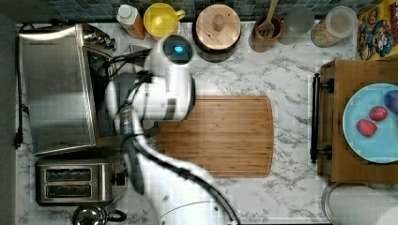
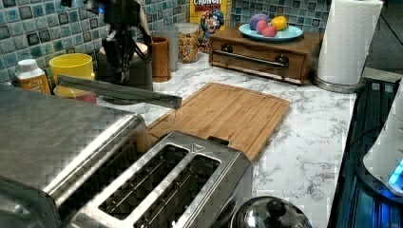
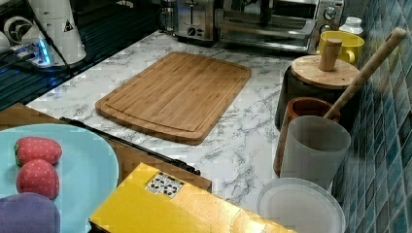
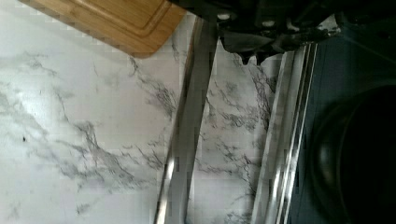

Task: Close the oven.

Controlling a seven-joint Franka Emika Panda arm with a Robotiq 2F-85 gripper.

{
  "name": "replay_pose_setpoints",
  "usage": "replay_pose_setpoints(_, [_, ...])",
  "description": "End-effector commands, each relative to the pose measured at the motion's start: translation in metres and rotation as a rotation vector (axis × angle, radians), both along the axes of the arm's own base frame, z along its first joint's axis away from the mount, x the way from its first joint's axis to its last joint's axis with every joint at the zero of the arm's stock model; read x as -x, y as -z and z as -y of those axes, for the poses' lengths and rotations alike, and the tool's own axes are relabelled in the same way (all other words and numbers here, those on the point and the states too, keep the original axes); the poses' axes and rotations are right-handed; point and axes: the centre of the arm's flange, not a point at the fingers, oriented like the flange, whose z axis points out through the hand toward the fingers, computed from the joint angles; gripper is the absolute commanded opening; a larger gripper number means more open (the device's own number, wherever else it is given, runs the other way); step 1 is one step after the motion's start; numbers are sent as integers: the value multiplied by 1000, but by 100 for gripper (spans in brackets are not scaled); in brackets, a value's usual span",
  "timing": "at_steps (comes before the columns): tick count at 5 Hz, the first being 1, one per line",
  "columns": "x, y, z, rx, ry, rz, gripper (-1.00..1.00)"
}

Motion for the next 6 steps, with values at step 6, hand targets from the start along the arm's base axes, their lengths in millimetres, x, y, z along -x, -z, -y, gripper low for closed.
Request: replay_pose_setpoints(6, [116, -236, -193, 243, -32, 516, -100])
